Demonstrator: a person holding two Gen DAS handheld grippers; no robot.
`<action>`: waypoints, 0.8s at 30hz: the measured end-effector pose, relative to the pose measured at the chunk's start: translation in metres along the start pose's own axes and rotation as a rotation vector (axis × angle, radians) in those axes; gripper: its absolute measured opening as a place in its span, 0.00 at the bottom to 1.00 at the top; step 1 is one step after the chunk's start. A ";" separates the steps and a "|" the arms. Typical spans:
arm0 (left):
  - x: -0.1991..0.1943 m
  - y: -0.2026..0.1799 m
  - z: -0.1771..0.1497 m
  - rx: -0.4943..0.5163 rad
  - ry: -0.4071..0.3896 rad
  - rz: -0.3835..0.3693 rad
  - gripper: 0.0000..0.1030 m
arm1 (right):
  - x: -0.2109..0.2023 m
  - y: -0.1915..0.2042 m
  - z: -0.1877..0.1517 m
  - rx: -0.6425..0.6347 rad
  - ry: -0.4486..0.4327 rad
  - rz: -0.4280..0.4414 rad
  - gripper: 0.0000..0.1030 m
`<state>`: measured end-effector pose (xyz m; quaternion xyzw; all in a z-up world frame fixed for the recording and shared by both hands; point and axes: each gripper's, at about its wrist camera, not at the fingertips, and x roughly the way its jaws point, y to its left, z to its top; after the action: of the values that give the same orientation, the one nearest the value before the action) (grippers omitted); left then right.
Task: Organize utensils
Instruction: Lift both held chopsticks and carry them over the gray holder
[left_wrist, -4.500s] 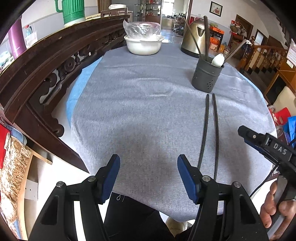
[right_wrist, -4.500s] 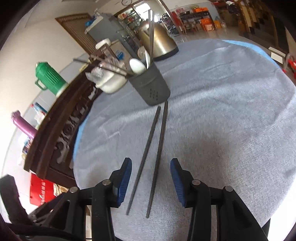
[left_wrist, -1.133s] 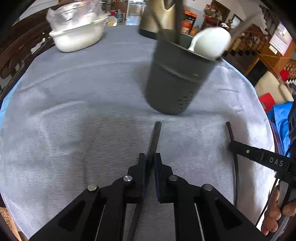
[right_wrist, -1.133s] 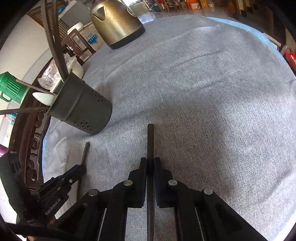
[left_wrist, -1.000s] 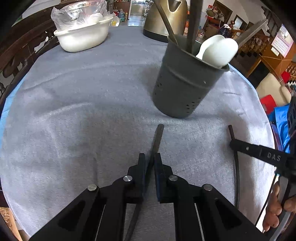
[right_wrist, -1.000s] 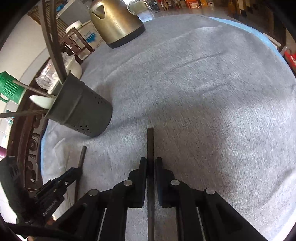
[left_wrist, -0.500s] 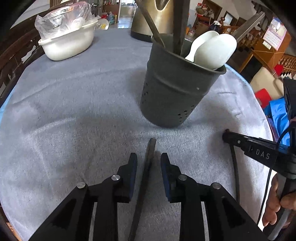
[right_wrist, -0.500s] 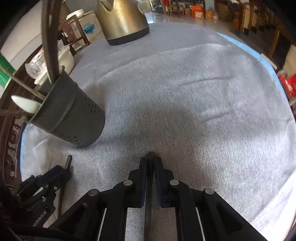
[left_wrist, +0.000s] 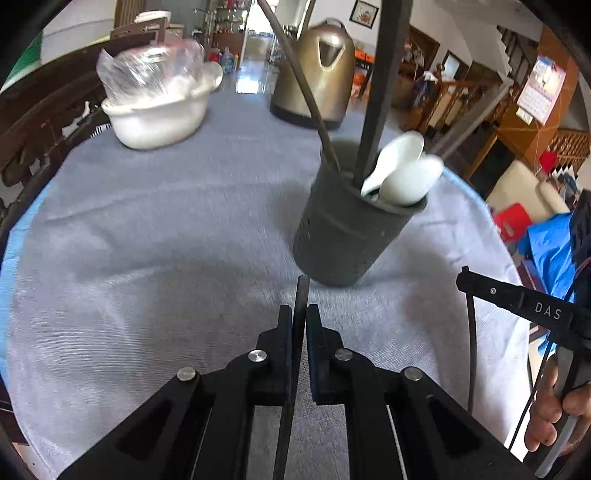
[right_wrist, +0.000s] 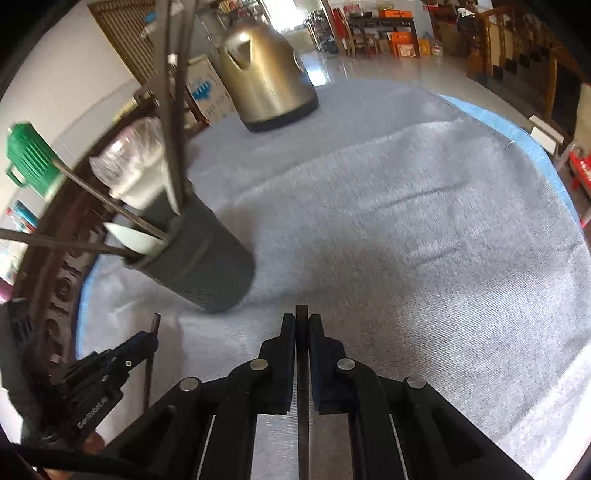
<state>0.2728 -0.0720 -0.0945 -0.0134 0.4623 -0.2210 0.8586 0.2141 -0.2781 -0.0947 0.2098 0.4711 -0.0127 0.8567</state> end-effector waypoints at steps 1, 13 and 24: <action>-0.008 0.001 0.000 -0.006 -0.016 -0.001 0.07 | -0.005 0.000 0.001 0.005 -0.011 0.017 0.07; -0.087 -0.007 0.007 -0.005 -0.208 -0.008 0.07 | -0.076 0.022 -0.002 -0.012 -0.207 0.131 0.07; -0.138 -0.028 0.007 0.054 -0.323 0.045 0.07 | -0.124 0.042 -0.011 -0.028 -0.363 0.190 0.07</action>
<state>0.2023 -0.0442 0.0246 -0.0152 0.3124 -0.2091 0.9265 0.1452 -0.2578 0.0154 0.2358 0.2873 0.0370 0.9276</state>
